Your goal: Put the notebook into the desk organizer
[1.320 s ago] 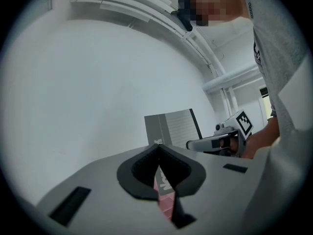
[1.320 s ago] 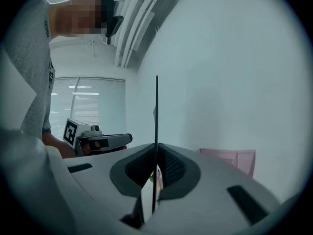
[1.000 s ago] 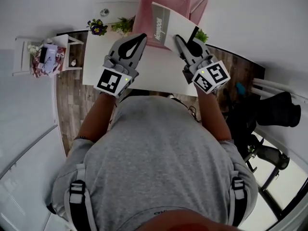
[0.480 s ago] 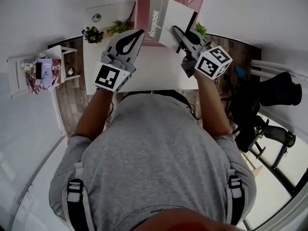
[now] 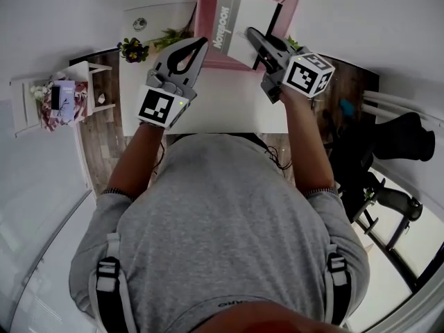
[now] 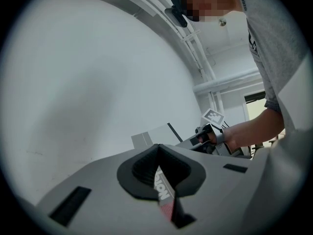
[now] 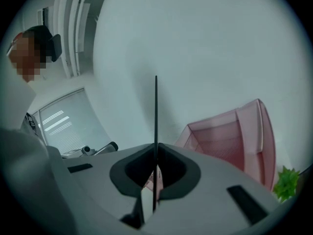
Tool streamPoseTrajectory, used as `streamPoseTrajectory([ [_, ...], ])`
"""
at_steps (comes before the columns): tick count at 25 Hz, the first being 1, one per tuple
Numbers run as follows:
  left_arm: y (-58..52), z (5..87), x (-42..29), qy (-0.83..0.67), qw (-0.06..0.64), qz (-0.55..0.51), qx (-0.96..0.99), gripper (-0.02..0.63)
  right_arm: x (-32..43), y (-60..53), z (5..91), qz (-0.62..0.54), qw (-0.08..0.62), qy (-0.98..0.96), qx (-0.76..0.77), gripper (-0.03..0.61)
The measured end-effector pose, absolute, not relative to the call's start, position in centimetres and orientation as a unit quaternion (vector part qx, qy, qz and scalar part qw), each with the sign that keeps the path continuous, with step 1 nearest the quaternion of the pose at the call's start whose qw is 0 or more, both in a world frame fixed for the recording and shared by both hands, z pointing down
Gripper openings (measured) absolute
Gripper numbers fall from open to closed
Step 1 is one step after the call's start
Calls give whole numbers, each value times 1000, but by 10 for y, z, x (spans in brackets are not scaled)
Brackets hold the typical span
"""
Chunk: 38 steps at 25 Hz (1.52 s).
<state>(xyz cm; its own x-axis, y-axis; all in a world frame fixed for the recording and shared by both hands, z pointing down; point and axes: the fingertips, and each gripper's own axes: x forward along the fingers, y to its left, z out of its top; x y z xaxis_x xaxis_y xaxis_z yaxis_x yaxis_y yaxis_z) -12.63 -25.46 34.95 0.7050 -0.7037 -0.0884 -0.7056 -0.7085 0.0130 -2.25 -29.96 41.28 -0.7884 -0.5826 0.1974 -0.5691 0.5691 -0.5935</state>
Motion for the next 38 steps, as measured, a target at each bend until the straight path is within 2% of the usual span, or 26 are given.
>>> streamPoseTrajectory([
  [7, -272, 352, -124, 400, 9, 44, -915, 18, -31, -321, 432, -403, 18, 867, -293, 17],
  [17, -286, 355, -115, 406, 12, 45, -913, 18, -37, -338, 455, -450, -19, 843, -293, 17],
  [33, -299, 370, -110, 403, -3, 39, -915, 18, -52, -362, 503, -426, -119, 830, -339, 17],
  [38, -298, 372, -106, 402, -6, 34, -915, 18, -56, -361, 512, -424, -130, 830, -337, 17],
])
